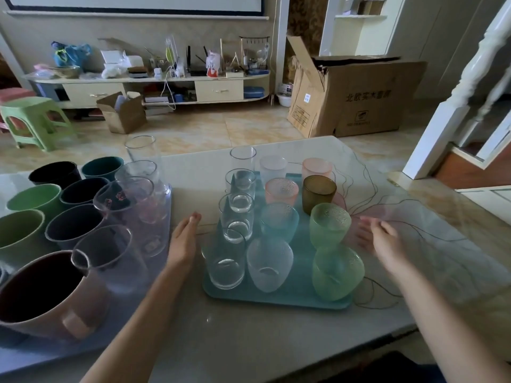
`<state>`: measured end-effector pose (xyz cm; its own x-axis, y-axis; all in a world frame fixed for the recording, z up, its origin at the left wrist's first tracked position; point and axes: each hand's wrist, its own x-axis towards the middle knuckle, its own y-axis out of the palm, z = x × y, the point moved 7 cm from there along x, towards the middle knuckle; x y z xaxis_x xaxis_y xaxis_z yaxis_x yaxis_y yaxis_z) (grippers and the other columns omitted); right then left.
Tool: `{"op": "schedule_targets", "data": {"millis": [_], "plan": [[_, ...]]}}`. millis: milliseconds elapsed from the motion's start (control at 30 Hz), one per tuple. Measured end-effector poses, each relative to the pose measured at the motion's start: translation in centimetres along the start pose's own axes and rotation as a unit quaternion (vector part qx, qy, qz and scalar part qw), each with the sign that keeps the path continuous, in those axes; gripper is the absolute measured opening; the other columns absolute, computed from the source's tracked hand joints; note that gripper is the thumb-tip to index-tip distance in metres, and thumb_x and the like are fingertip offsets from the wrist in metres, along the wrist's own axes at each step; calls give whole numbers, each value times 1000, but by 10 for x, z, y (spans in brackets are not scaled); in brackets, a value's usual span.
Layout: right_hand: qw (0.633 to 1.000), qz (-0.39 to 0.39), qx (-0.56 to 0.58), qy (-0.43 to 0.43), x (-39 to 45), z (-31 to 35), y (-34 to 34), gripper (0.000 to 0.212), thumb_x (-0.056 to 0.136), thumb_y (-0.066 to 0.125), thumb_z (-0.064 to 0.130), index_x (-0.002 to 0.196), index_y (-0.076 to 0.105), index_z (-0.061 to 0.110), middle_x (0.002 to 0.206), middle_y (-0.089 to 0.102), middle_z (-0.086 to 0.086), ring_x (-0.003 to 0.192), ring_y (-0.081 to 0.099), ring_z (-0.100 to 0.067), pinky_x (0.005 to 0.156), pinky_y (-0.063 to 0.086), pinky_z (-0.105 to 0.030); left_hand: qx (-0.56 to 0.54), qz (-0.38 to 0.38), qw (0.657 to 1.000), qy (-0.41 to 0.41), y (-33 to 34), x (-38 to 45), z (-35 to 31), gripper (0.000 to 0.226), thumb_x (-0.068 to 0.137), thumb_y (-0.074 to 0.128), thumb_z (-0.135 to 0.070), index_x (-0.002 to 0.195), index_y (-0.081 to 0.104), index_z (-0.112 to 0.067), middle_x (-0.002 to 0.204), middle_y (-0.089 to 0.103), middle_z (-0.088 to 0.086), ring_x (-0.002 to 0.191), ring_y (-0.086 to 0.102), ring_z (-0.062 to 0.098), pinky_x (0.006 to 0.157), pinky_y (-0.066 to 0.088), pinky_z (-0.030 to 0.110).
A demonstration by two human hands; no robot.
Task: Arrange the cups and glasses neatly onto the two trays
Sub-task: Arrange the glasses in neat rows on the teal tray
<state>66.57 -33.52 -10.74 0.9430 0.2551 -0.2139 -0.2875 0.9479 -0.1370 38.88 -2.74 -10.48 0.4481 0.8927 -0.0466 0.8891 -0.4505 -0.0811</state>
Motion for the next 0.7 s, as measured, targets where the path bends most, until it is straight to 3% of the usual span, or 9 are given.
{"op": "schedule_targets", "data": {"millis": [67, 133, 233, 367, 467, 567, 633, 700], "plan": [[998, -21, 53, 7, 24, 2, 9, 37, 103, 31, 21, 130, 50, 4, 128, 58, -11, 95, 64, -18, 82, 50, -27, 26, 13, 1000, -1, 16, 32, -3, 40, 101, 37, -24, 133, 48, -4, 137, 51, 8, 129, 44, 20, 107, 32, 26], [995, -9, 93, 29, 44, 2, 23, 40, 103, 30, 24, 137, 44, 8, 141, 48, -10, 122, 52, -23, 100, 42, -33, 3, 26, 1000, -12, 32, 60, -11, 43, 102, 29, -24, 139, 40, -5, 144, 43, 6, 135, 38, 18, 104, 29, 19], [988, 13, 149, 35, 68, 16, 46, 45, 103, 29, 31, 141, 40, 10, 147, 42, -5, 133, 42, -19, 111, 33, -31, -154, 62, 985, -36, 59, 93, -24, 49, 103, 19, -29, 146, 26, -7, 153, 30, 4, 141, 27, 14, 116, 19, 28], [986, 69, 149, -3, 94, 39, 76, 55, 101, 20, 47, 146, 34, 18, 136, 51, 6, 124, 49, -10, 103, 42, -27, -197, 115, 973, -30, 92, 123, -33, 58, 101, 9, -42, 146, 27, -11, 154, 26, 7, 143, 22, 20, 119, 14, 35], [982, 99, 159, -23, 105, 49, 93, 63, 99, 12, 52, 147, 30, 17, 153, 32, 0, 140, 30, -15, 117, 23, -40, -197, 157, 967, -37, 111, 130, -29, 65, 99, 4, -49, 145, 29, -11, 153, 30, 9, 140, 29, 23, 113, 25, 37], [983, 117, 130, -58, 107, 61, 107, 64, 98, 9, 53, 146, 32, 18, 152, 35, 1, 140, 32, -13, 116, 26, -37, -188, 161, 968, -32, 121, 134, -24, 68, 98, 2, -49, 144, 29, -6, 152, 31, 8, 139, 32, 22, 108, 32, 32], [981, 129, 126, -67, 105, 67, 115, 64, 99, 8, 52, 144, 36, 18, 149, 40, 2, 137, 36, -11, 108, 36, -29, -184, 160, 970, -24, 124, 134, -24, 66, 99, 4, -46, 144, 28, -3, 152, 30, 8, 140, 29, 21, 114, 24, 34], [979, 143, 127, -67, 103, 68, 123, 63, 99, 7, 50, 141, 41, 17, 145, 46, 2, 133, 42, -10, 88, 47, -17, -178, 164, 970, -16, 126, 136, -22, 64, 100, 7, -43, 144, 29, -1, 152, 32, 10, 140, 29, 22, 118, 20, 36]]}}
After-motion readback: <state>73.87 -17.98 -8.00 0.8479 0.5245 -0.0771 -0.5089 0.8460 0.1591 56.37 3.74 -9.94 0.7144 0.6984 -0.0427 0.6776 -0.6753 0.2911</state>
